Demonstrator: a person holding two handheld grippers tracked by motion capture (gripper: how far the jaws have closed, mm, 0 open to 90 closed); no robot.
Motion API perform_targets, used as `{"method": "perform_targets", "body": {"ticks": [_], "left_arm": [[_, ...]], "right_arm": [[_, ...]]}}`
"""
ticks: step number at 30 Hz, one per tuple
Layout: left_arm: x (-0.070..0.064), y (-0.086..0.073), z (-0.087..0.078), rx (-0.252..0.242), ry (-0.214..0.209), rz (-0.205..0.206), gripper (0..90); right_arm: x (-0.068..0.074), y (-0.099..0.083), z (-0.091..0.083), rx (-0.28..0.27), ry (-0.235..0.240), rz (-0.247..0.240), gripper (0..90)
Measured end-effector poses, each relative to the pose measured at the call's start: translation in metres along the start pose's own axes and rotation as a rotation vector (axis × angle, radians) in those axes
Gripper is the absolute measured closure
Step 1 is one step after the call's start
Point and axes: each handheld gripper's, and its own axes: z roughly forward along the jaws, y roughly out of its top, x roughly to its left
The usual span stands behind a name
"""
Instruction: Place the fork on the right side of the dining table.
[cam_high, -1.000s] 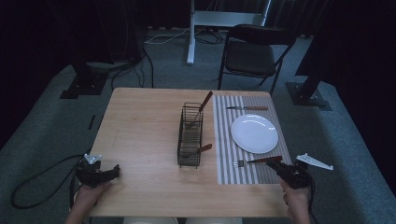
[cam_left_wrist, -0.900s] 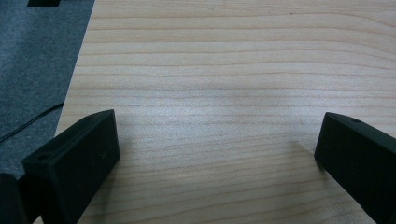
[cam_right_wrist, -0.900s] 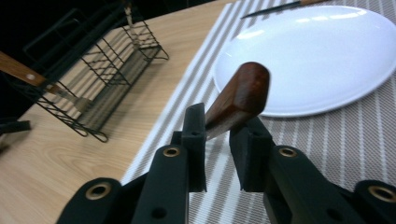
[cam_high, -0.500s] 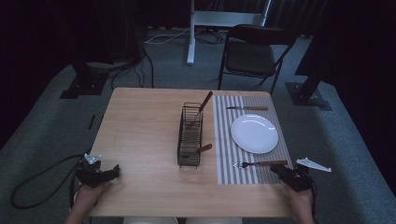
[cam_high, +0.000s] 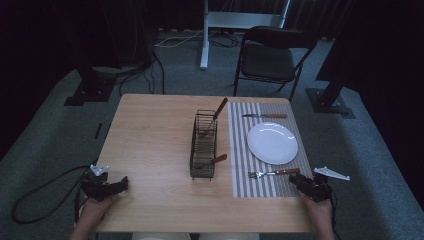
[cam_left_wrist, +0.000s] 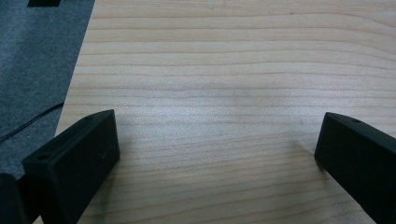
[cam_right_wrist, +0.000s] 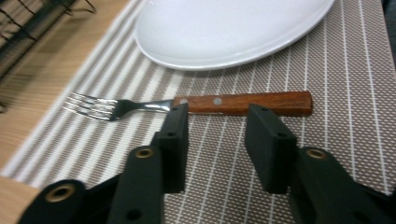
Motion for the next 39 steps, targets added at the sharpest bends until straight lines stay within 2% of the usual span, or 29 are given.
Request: {"method": "perform_targets", "body": {"ticks": [3, 5, 8, 11, 12, 14, 15, 16, 19, 20, 24, 29, 33, 35, 36, 38, 39], "left_arm": [[0.000, 0.000, 0.000, 0.001, 0.000, 0.000, 0.2], [0.000, 0.000, 0.000, 0.000, 0.000, -0.001, 0.2], [0.000, 0.000, 0.000, 0.000, 0.000, 0.000, 0.3], [0.000, 0.000, 0.000, 0.001, 0.000, 0.000, 0.2], [0.000, 0.000, 0.000, 0.000, 0.000, 0.000, 0.3], [0.000, 0.000, 0.000, 0.000, 0.000, 0.000, 0.3], [0.000, 0.000, 0.000, -0.001, 0.000, -0.001, 0.3], [0.000, 0.000, 0.000, -0.001, 0.000, 0.000, 0.2], [0.000, 0.000, 0.000, 0.000, 0.000, 0.000, 0.3], [0.000, 0.000, 0.000, 0.000, 0.000, 0.000, 0.2], [0.000, 0.000, 0.000, 0.000, 0.000, 0.000, 0.2], [0.000, 0.000, 0.000, 0.000, 0.000, 0.000, 0.3], [0.000, 0.000, 0.000, 0.001, 0.000, 0.000, 0.2], [0.000, 0.000, 0.000, 0.000, 0.000, 0.000, 0.2], [0.000, 0.000, 0.000, 0.000, 0.000, 0.000, 0.2], [0.000, 0.000, 0.000, 0.000, 0.000, 0.000, 0.2], [0.000, 0.000, 0.000, 0.000, 0.000, 0.000, 0.2]], "right_arm": [[0.003, -0.001, 0.003, 0.009, -0.037, -0.016, 56.6], [0.007, -0.004, 0.006, 0.019, -0.093, -0.027, 52.5], [0.009, -0.006, 0.008, 0.018, -0.107, -0.019, 50.3], [0.012, -0.010, 0.011, 0.026, -0.137, -0.007, 46.1], [0.014, -0.013, 0.013, 0.022, -0.159, 0.004, 42.0], [0.015, -0.014, 0.013, 0.020, -0.167, 0.010, 42.0], [0.015, -0.014, 0.013, 0.020, -0.167, 0.010, 39.7], [0.017, -0.016, 0.012, 0.006, -0.204, 0.020, 34.6], [0.019, -0.018, 0.010, -0.003, -0.213, 0.031, 25.2], [0.019, -0.018, 0.010, -0.003, -0.213, 0.031, 25.2], [0.023, -0.023, 0.008, -0.012, -0.255, 0.039, 15.5], [0.028, -0.026, 0.008, -0.009, -0.291, 0.022, 12.2], [0.033, -0.029, 0.008, 0.005, -0.288, 0.014, 12.2], [0.036, -0.030, 0.008, 0.010, -0.304, 0.010, 12.2], [0.039, -0.032, 0.009, 0.004, -0.332, 0.005, 12.2], [0.040, -0.032, 0.009, 0.006, -0.342, 0.000, 12.2], [0.042, -0.034, 0.011, 0.002, -0.366, -0.005, 12.2]]}}
